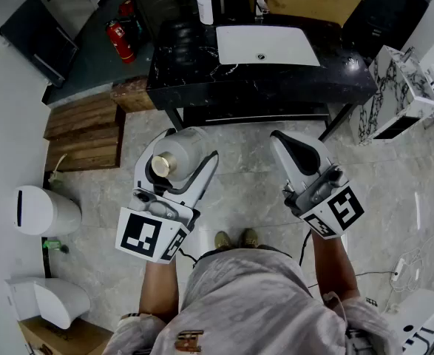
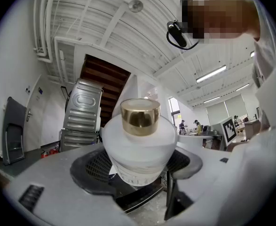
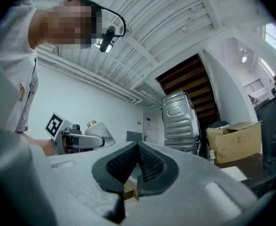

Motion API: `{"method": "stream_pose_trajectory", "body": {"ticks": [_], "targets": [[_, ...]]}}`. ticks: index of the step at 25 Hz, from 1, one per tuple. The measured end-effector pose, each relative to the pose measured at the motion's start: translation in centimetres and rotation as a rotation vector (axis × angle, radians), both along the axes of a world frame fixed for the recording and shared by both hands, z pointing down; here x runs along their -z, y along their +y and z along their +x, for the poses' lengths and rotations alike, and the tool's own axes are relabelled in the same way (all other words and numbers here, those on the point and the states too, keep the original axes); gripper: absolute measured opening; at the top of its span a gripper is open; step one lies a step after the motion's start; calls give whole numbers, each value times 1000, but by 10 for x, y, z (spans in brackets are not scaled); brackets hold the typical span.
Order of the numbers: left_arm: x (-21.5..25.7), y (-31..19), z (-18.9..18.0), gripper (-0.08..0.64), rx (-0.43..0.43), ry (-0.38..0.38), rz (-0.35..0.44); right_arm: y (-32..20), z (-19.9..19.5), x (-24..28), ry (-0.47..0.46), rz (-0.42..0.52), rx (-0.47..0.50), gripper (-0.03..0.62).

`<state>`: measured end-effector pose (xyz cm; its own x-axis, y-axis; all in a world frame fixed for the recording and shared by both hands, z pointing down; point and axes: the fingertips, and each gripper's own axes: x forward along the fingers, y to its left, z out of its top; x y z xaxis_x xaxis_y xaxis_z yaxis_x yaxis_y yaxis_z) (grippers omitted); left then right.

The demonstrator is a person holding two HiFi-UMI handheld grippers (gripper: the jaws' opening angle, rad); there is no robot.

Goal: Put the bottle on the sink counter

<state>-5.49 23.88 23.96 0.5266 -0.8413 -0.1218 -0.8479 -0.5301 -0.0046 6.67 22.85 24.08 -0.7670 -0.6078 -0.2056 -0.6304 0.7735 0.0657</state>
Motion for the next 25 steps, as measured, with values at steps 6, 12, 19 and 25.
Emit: {"method": "stream_pose_trajectory", "body": {"ticks": [6,12,19,25], "targets": [[2,-4,6,325,1,-2,1,-4,6,5,-27,-3,10,0],[2,-11,14,325,16,-17,3,-12,13,4,-26,4,22,0],[3,-27,29,325,52,-33,1,-27,28,5,-33,13,59,0],[-3,-45,39,325,88,-40,-13,-42,45,-1,-33,18,91,0]]}}
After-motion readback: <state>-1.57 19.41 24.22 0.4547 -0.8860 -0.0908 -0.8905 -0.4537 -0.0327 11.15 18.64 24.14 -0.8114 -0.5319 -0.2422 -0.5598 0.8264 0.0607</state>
